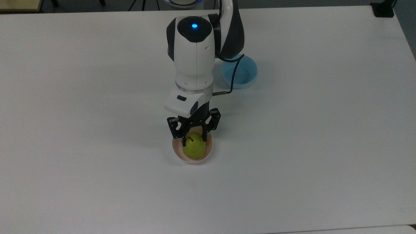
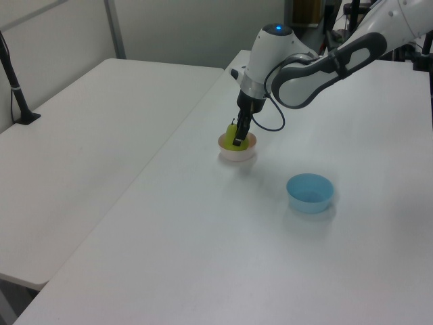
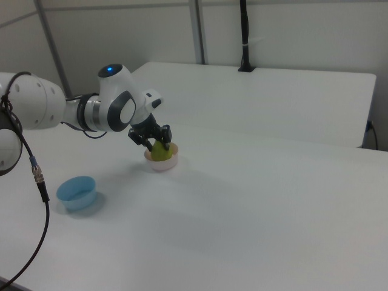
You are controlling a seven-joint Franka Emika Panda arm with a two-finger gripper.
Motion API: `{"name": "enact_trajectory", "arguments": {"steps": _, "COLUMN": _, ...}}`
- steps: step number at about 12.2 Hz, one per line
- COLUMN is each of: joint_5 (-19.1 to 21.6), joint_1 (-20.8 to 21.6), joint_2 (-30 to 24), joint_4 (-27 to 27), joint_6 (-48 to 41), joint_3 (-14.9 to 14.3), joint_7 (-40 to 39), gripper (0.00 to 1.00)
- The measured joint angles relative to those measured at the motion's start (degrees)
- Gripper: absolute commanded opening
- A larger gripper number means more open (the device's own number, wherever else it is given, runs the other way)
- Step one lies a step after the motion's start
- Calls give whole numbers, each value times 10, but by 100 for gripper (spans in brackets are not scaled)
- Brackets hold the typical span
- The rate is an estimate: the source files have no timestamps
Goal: Place the pear in the bowl
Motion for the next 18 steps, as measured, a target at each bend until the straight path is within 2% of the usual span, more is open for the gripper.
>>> {"name": "enact_trajectory", "arguments": {"steps": 1, "joint_5": -1, "joint_1": 0, "joint_2": 2, "joint_4": 0, "joint_6": 2, "joint_3": 0, "joint_7": 2, "gripper": 70}}
{"name": "enact_trajectory", "arguments": {"steps": 2, "joint_5": -2, "joint_1": 0, "joint_2": 2, "joint_4": 0, "joint_6": 3, "joint_3": 0, "joint_7": 2, "gripper": 84}}
{"name": "enact_trajectory", "arguments": {"steps": 3, "joint_5": -2, "joint_1": -1, "joint_2": 2, "joint_4": 1, "joint_6": 3, "joint_3": 0, "joint_7": 5, "gripper": 93}}
{"name": "enact_trajectory", "arguments": {"steps": 4, "joint_5": -2, "joint_1": -1, "joint_2": 2, "joint_4": 2, "joint_6": 3, "joint_3": 0, "joint_7": 6, "gripper": 97}}
{"name": "enact_trajectory", "arguments": {"steps": 10, "joint_5": -2, "joint_1": -4, "joint_2": -16, "joint_4": 19, "joint_6": -17, "joint_3": -3, "joint_7": 16, "gripper": 100}}
{"name": "enact_trajectory", "arguments": {"steps": 14, "joint_5": -2, "joint_1": -26, "joint_2": -99, "joint_4": 42, "joint_6": -139, "joint_3": -4, "joint_7": 17, "gripper": 100}}
{"name": "enact_trajectory", "arguments": {"steps": 18, "joint_5": 7, "joint_1": -43, "joint_2": -198, "joint_4": 52, "joint_6": -347, "joint_3": -4, "joint_7": 23, "gripper": 100}}
